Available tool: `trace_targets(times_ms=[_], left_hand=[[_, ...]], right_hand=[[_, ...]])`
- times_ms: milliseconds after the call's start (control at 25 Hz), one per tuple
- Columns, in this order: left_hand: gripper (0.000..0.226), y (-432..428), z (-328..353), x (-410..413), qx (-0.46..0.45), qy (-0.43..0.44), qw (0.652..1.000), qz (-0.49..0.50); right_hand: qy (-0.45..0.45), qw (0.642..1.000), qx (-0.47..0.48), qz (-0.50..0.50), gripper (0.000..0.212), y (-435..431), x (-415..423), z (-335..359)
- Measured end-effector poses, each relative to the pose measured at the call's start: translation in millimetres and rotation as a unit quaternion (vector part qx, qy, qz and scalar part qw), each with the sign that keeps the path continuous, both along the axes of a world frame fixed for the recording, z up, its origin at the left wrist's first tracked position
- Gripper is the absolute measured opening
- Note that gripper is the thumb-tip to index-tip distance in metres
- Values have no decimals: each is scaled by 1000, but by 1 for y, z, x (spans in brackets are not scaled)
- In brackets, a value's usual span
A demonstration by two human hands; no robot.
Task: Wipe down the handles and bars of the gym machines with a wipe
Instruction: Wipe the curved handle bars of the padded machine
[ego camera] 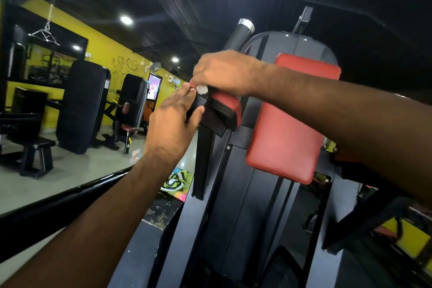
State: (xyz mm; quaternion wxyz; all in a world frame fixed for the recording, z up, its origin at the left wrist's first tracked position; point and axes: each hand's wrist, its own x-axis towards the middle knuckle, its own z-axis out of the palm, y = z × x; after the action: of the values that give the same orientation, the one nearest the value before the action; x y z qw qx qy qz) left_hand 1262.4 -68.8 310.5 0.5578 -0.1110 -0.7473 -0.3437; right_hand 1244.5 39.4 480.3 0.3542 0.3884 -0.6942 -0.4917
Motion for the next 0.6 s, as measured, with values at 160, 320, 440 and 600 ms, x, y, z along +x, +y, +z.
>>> trace_targets(times_ms=[160,320,440,600], left_hand=[[46,-1,2,5,7,-7,1000,-3],[45,0,2,8,12,-5,1000,-11],[46,0,2,6,16,-7,1000,-12],[46,-1,1,2,16,-13,1000,-11]], right_hand=[[0,997,-57,-53,18,-6,1,13],[-28,997,-27,-68,19,-11,2,4],[-6,989,-141,-39,27,-5,11,6],[-24,953,-284,105,31,17,9,-41]])
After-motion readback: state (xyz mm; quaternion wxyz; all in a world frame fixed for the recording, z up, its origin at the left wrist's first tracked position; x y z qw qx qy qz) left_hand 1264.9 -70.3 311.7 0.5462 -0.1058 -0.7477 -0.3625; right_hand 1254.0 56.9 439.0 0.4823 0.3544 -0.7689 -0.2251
